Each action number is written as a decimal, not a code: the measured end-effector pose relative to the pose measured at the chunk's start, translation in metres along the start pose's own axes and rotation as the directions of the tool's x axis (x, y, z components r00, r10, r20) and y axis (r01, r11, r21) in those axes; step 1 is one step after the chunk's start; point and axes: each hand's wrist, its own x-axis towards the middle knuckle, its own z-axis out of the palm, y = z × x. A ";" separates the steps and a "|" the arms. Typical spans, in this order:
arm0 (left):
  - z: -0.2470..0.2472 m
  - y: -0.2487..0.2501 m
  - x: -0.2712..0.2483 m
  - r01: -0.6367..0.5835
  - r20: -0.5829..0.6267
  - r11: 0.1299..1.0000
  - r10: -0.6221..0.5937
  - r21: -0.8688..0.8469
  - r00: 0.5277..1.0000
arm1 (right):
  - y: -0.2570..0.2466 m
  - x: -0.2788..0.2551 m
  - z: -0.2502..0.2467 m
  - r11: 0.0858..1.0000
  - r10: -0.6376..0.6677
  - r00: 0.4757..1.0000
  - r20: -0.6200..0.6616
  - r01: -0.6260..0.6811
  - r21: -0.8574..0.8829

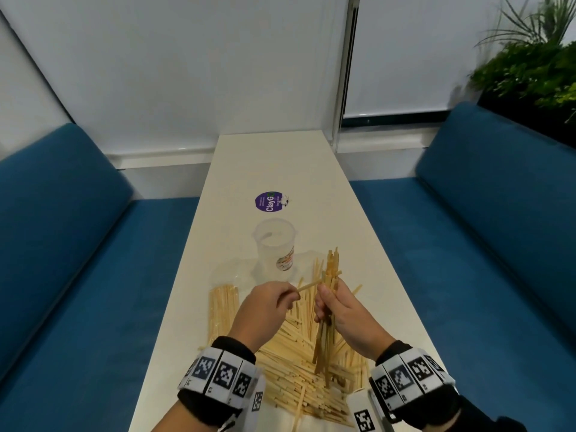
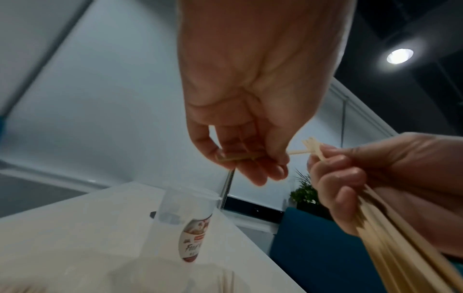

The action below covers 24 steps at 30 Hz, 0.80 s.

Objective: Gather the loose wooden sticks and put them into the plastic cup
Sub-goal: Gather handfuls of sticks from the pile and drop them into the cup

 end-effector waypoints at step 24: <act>0.022 -0.005 -0.014 0.430 0.203 0.629 -0.402 -0.647 0.893 | -0.017 0.019 0.012 0.994 -0.057 0.967 -0.248 0.079 0.079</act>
